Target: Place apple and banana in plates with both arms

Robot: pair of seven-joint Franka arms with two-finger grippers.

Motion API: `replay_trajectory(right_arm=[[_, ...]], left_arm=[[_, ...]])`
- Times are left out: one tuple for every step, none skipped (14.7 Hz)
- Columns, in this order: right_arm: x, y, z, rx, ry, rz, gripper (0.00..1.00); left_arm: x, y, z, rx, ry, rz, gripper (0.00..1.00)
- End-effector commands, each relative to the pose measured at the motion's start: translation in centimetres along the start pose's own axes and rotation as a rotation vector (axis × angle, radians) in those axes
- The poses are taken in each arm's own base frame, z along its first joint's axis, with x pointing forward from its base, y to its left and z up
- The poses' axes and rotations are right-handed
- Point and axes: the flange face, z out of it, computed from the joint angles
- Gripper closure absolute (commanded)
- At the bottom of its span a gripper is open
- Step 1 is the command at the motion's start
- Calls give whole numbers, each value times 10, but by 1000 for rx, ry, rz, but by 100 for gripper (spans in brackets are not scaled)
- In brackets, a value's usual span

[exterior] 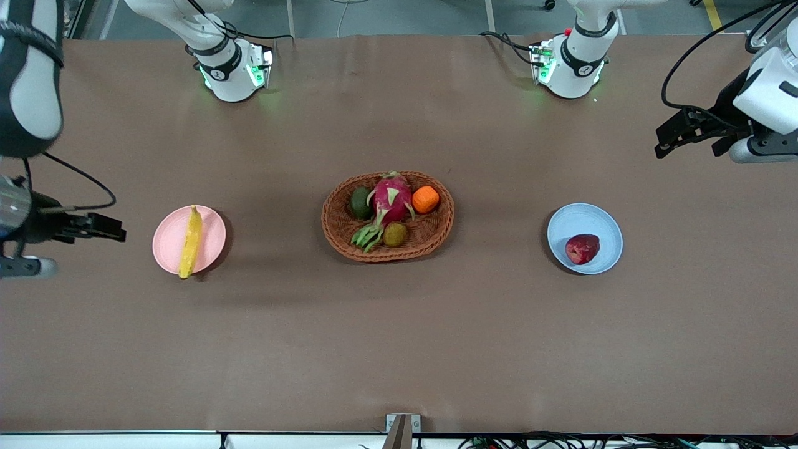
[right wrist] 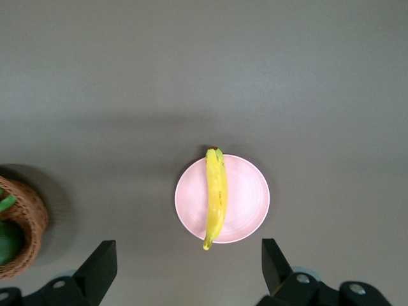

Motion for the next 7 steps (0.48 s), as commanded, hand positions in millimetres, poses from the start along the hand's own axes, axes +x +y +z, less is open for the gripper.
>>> replay_trajectory(right_arm=[[-13, 11, -24, 0, 40, 43, 0], [-13, 12, -44, -7, 81, 55, 0], [-15, 11, -55, -11, 95, 54, 0], [-16, 12, -59, -11, 103, 55, 0], [-25, 13, -74, -9, 132, 52, 0], [-30, 14, -81, -8, 137, 56, 0], [-33, 15, -85, -6, 144, 56, 0]], left_arm=[[-9, 0, 0, -12, -3, 17, 0], [-9, 0, -1, -12, -1, 19, 0], [-9, -1, -1, -11, -1, 29, 0], [-8, -4, -1, -4, 2, 49, 0], [-8, -10, -2, -1, 4, 84, 0], [-7, -20, -3, -1, 4, 95, 0], [-6, -28, -3, 0, 3, 89, 0]])
